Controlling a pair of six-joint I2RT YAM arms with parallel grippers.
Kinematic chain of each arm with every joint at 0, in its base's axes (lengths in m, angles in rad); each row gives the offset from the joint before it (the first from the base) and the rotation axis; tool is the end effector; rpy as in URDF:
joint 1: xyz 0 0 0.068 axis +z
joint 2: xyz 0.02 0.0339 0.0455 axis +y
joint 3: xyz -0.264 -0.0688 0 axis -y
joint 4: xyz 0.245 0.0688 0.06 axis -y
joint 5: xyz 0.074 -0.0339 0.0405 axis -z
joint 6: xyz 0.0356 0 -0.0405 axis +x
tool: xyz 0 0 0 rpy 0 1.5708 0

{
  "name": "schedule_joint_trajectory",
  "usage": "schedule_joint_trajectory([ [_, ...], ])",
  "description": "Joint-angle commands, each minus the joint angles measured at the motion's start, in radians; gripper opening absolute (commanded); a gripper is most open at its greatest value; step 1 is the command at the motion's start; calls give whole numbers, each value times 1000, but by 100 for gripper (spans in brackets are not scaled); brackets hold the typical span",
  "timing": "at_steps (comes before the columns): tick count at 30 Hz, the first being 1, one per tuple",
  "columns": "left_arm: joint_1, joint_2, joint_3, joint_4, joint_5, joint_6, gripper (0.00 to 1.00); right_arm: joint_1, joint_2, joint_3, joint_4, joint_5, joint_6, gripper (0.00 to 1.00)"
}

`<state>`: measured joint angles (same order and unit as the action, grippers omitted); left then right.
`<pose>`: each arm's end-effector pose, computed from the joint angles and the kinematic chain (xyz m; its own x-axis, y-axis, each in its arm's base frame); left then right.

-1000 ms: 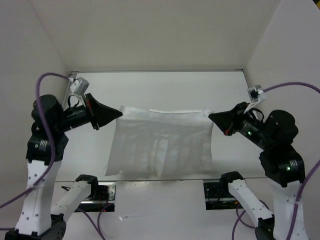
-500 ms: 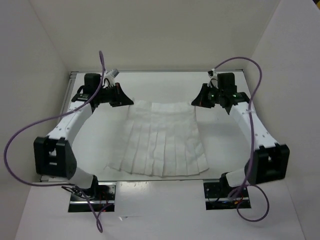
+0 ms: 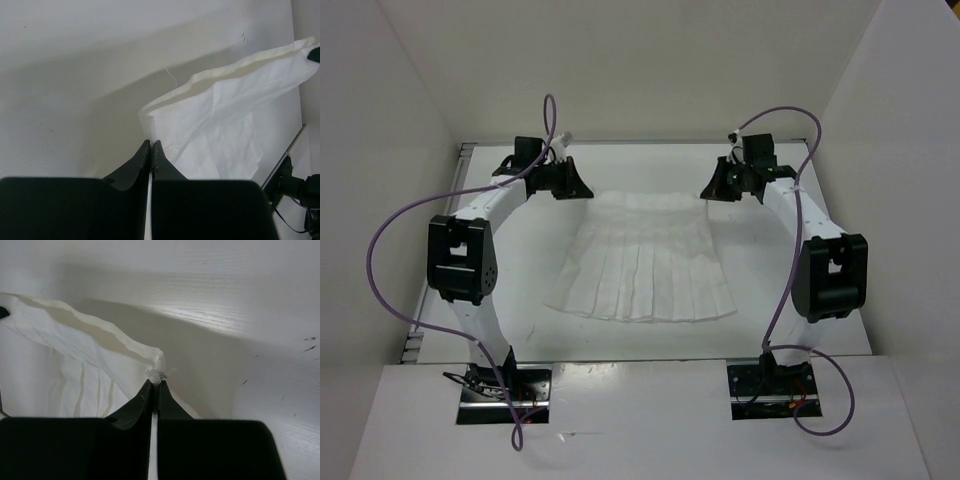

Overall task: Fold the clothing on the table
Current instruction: Fold the skirt

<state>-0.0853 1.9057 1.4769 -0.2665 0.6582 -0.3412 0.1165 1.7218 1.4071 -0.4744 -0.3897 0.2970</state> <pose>0.4296 -0.0586 0.2501 -0.7806 -0.1989 -0.5925 0.2909 0.7233 -0.6262 0.3824 0.0584 0.2798 -0.7833 0.1809 -0.5947 -0.1507 0.8729 0.4640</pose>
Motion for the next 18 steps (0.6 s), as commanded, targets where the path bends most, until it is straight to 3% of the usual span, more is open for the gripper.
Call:
schedule_joint_trajectory([
  [1,7,-72,-39,33,14,36,0,-8,-100,-63,37,2,-16,0],
  [18,-24,-399,-384,-103,-92,-38,0,-8,-338,-283,-245,54,27,0],
])
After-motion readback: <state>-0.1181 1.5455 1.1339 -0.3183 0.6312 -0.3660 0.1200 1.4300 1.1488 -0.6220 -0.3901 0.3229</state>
